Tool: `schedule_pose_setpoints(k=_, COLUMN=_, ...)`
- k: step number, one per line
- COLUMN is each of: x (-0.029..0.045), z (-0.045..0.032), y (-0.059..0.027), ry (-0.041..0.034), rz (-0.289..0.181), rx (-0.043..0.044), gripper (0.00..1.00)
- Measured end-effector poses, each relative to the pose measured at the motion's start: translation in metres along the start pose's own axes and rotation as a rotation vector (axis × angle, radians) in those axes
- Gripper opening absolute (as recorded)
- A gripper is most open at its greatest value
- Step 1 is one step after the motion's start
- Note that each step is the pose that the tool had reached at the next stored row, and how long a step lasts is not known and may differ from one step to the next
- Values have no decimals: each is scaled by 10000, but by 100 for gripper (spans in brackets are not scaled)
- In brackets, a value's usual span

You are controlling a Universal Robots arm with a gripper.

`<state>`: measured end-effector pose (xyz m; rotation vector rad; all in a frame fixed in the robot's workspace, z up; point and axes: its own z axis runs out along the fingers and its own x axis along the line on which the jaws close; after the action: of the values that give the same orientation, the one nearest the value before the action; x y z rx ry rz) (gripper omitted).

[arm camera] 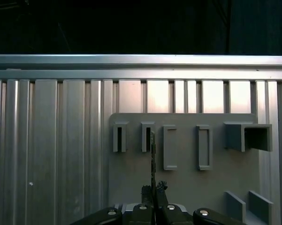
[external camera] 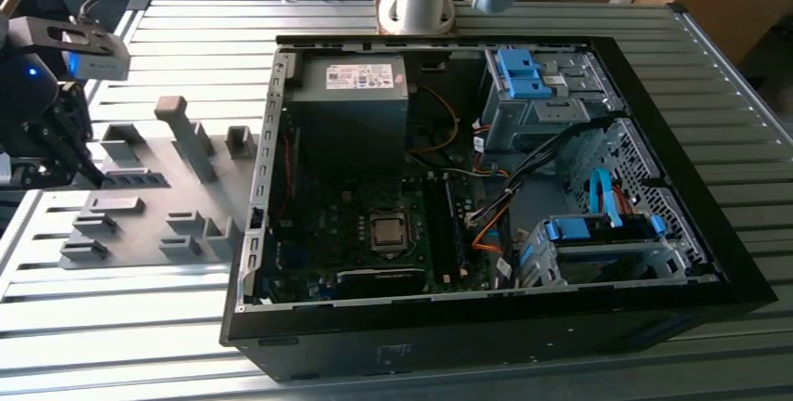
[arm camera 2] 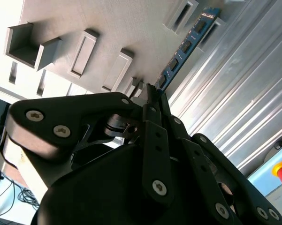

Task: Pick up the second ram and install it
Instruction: 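Pick up the second ram and move it above second insertion slot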

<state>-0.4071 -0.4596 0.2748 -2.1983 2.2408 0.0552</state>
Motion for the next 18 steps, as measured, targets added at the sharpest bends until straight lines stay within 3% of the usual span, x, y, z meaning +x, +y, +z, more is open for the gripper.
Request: schedule_pose_setpoints(k=18, x=-3, z=-122, y=3, ry=0, rz=0, rx=0, gripper=14)
